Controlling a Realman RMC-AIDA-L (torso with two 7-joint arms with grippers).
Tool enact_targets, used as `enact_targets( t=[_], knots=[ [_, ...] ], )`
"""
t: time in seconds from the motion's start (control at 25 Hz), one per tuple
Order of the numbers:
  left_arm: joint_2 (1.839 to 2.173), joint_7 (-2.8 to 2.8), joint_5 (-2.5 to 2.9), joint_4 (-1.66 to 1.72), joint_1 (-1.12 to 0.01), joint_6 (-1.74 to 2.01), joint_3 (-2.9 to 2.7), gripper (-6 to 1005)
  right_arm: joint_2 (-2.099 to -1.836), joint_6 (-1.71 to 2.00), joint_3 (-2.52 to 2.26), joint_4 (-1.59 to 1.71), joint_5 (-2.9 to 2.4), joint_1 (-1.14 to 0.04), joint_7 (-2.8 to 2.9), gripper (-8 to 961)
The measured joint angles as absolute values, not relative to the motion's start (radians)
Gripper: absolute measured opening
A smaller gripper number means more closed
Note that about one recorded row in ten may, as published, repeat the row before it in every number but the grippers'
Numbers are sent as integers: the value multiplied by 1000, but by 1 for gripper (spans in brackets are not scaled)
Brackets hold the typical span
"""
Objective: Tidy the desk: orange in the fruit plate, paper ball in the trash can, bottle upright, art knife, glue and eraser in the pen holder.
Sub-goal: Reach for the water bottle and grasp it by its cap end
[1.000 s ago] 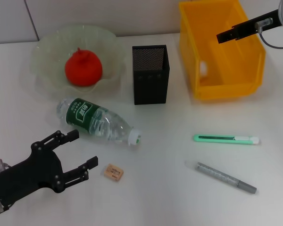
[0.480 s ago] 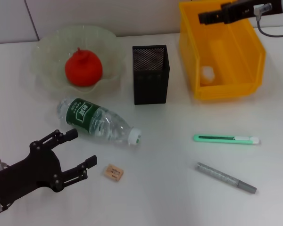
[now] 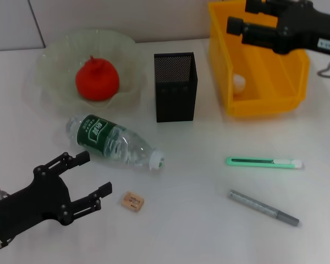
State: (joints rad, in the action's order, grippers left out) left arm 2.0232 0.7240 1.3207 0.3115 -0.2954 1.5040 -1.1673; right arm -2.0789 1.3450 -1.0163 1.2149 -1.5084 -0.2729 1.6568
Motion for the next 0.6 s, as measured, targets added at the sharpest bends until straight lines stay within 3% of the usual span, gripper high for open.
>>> enact_targets(
  t=[0.6],
  knots=[
    [2043,918,1411,440,-282,1518,-1173,801,-2080,1528,-988,718,-1474,-285,1092,710]
  ],
)
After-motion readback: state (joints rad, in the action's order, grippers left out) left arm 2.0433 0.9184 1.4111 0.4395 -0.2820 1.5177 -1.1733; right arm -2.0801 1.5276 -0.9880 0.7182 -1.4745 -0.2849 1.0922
